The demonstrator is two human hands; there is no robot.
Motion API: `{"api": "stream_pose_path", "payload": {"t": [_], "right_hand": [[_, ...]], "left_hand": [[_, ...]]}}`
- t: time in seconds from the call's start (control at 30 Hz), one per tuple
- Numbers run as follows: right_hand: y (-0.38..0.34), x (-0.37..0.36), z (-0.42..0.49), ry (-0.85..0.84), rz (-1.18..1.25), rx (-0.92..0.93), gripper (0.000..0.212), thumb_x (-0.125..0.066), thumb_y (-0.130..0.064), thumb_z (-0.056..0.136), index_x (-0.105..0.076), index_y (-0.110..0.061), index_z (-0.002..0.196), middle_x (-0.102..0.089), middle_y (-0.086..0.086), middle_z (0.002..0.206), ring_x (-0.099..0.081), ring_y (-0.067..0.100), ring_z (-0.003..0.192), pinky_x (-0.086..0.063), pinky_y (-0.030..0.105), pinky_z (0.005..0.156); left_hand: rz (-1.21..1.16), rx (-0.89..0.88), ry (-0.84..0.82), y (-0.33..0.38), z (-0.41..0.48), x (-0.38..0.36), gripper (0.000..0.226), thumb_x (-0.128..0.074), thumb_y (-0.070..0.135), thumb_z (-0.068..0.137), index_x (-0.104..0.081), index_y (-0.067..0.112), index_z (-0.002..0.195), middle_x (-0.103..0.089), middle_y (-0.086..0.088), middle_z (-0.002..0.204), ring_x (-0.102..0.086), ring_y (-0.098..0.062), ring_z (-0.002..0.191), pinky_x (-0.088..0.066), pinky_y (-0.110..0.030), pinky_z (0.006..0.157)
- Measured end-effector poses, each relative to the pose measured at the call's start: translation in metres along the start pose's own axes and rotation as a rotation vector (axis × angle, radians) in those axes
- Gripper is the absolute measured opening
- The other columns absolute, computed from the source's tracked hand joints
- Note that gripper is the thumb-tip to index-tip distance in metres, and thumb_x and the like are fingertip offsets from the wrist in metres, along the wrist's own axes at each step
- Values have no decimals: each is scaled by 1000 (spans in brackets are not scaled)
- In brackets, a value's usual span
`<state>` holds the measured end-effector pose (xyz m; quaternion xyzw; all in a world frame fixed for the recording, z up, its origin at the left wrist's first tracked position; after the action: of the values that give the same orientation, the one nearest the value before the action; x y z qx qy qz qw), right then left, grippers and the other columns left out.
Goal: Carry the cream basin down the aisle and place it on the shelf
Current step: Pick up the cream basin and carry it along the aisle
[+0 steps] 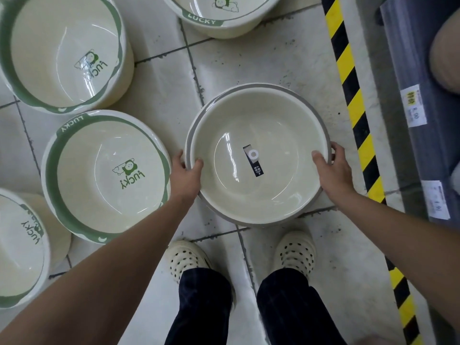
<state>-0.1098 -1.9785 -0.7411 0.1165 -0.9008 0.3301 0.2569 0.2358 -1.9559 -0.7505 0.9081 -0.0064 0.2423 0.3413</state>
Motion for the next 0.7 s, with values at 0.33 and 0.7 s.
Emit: {"api": "stream_pose_path", "payload": {"t": [0.33, 0.7], "right_hand": [[-49, 33, -44, -204, 73, -84, 61, -70, -22, 93, -47, -23, 149, -64, 5, 114, -63, 12, 87, -52, 33, 80], [-222, 29, -122, -410, -164, 70, 60, -71, -14, 92, -46, -16, 147, -66, 4, 115, -66, 12, 89, -53, 30, 77]], "left_hand": [[-120, 274, -73, 10, -44, 49, 12, -72, 16, 87, -68, 7, 93, -61, -6, 76, -51, -20, 63, -46, -30, 65], [-307, 215, 52, 68, -103, 181, 13, -70, 16, 91, -70, 9, 103, -73, -12, 97, -69, -25, 83, -57, -31, 72]]}}
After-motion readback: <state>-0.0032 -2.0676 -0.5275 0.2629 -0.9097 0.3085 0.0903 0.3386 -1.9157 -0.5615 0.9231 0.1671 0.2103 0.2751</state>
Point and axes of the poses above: each hand's wrist, its own z-axis towards the middle knuckle, its own x-axis out of the back of the hand, y = z × x, the point moved 3 cm from there along z, towards the middle knuckle
